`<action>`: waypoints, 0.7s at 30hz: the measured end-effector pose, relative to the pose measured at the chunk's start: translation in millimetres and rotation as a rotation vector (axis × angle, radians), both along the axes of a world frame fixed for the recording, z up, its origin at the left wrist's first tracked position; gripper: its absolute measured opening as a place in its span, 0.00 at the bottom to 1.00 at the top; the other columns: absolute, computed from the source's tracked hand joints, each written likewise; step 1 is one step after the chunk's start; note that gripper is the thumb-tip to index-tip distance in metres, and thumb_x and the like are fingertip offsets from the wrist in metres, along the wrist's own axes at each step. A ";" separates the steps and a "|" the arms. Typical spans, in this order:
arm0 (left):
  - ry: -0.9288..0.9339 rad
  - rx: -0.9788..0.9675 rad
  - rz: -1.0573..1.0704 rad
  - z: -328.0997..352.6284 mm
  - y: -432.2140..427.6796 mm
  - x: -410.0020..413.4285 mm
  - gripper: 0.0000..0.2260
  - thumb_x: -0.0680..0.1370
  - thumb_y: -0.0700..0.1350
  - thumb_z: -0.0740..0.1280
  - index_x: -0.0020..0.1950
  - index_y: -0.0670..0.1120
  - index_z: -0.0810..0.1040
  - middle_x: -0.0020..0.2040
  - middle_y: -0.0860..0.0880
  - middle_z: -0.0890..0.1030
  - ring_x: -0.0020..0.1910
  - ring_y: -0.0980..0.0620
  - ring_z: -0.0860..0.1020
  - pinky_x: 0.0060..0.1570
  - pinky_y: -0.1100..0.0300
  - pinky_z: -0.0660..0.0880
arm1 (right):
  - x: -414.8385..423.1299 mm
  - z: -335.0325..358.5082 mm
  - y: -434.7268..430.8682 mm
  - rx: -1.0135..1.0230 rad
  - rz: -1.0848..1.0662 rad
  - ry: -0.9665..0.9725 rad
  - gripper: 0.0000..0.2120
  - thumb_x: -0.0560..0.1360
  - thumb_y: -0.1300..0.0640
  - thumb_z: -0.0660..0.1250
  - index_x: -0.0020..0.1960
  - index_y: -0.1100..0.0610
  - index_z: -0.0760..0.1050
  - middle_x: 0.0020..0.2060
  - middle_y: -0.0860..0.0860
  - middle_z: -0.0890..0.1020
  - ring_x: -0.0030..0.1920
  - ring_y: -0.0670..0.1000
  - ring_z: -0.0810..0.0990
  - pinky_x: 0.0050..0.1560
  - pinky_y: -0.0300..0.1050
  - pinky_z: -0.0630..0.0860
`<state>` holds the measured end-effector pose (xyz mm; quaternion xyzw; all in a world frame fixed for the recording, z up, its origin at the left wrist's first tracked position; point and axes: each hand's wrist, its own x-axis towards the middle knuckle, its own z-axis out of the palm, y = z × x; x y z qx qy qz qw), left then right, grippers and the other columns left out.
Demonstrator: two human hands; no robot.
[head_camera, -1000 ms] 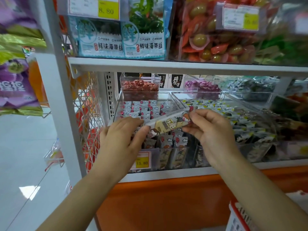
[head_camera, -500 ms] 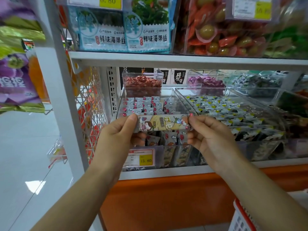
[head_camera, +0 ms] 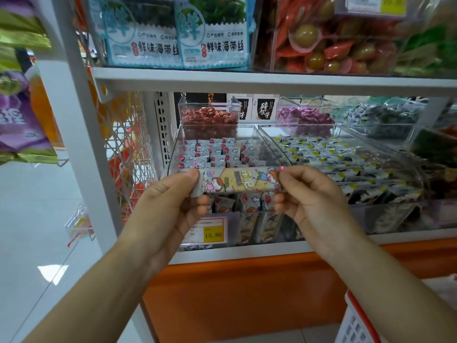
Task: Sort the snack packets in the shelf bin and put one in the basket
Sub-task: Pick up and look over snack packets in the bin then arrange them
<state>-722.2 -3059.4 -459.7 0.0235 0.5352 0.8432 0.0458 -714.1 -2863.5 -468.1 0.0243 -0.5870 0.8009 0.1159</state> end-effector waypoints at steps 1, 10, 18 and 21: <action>0.006 -0.003 -0.007 -0.1 -0.6 -0.4 0.09 0.77 0.44 0.64 0.44 0.41 0.81 0.35 0.45 0.79 0.28 0.56 0.77 0.27 0.67 0.75 | 1.1 -0.2 0.1 0.086 -0.037 0.040 0.08 0.76 0.65 0.64 0.43 0.56 0.80 0.31 0.49 0.81 0.29 0.47 0.79 0.29 0.37 0.76; 0.197 -0.225 -0.047 -0.1 -1.0 0.9 0.14 0.69 0.45 0.65 0.53 0.44 0.79 0.44 0.49 0.85 0.43 0.53 0.83 0.40 0.65 0.79 | 0.6 -4.8 -4.3 0.272 -0.064 0.103 0.07 0.75 0.63 0.66 0.48 0.52 0.77 0.43 0.48 0.79 0.38 0.45 0.82 0.39 0.40 0.80; 0.329 -0.509 -0.029 1.0 -1.8 5.1 0.15 0.76 0.37 0.64 0.59 0.53 0.77 0.52 0.54 0.83 0.47 0.57 0.82 0.51 0.66 0.77 | -0.8 -4.8 -6.6 0.330 -0.052 0.132 0.07 0.75 0.60 0.66 0.49 0.52 0.81 0.44 0.49 0.83 0.44 0.47 0.84 0.43 0.39 0.81; 0.401 -0.588 -0.014 1.6 -2.6 5.9 0.17 0.76 0.36 0.65 0.58 0.57 0.77 0.54 0.58 0.81 0.48 0.59 0.81 0.50 0.67 0.77 | -2.6 -3.7 -6.8 0.327 -0.093 0.088 0.05 0.73 0.61 0.69 0.44 0.52 0.82 0.44 0.51 0.84 0.46 0.49 0.84 0.46 0.47 0.82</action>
